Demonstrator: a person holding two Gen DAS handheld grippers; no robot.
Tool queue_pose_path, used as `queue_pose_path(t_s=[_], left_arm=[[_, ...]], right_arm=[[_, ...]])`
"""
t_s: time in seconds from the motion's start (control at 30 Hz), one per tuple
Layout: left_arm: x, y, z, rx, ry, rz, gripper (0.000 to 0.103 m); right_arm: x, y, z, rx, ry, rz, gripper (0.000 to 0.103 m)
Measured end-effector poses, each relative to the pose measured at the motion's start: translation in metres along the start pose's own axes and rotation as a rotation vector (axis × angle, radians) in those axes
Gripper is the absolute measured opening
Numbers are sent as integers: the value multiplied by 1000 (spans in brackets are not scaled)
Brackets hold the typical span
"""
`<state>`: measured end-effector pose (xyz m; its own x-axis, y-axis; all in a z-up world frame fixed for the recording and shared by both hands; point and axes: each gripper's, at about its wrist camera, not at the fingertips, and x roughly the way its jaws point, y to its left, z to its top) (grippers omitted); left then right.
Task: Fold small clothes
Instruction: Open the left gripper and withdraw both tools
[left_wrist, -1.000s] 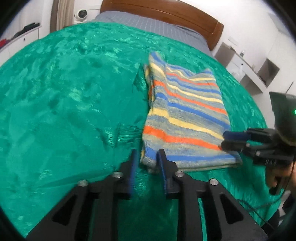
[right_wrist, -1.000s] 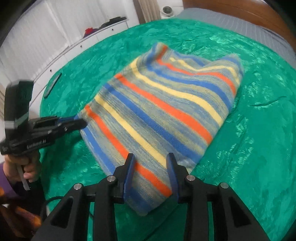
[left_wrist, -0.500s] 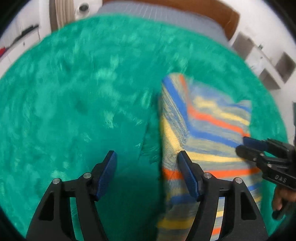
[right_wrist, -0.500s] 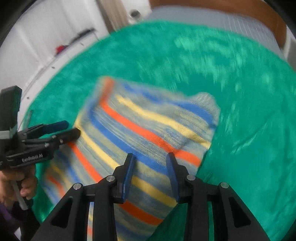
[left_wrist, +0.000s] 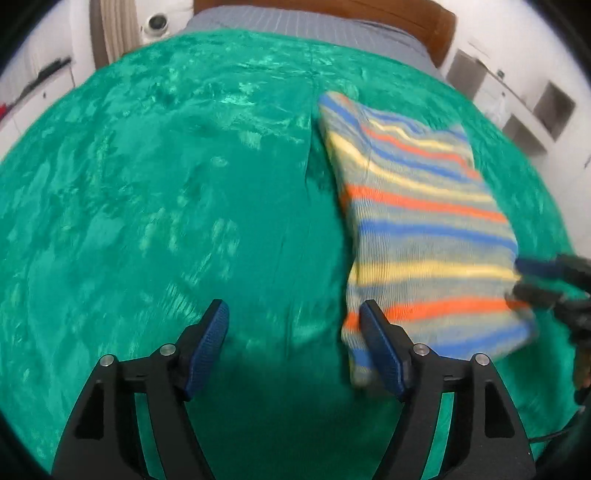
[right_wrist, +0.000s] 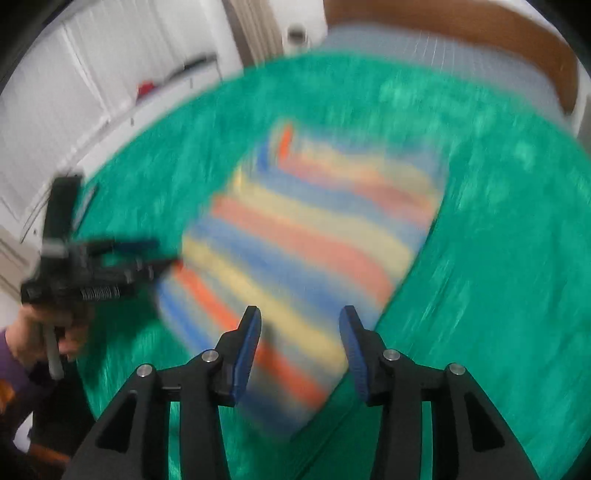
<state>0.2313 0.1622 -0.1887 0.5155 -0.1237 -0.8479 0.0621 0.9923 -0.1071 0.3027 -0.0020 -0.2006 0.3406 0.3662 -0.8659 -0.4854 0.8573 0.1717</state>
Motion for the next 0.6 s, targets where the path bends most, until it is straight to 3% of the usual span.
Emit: queue_pose_path(t_s=[0.1,0.2,0.27,0.3,0.6], left_arm=[[-24,0,-11,23,9,16,75],[-52,0,-17,29,-25,15,82],[-67,-3,-19,37,-56,40,93],[-72,-6,-19,42,-68,59,94],[-78,-20,-17,75,-71,138,94]], right_arm=[[-1,5,-31,-5,25,-57,45],[-36,1,-44,88,-40,-57,51],[-57,3,-52,91,-103,-102,81],[-66,7,-56,91,-131,-132,84],[-85,12,-69,129,-160,-167,85]])
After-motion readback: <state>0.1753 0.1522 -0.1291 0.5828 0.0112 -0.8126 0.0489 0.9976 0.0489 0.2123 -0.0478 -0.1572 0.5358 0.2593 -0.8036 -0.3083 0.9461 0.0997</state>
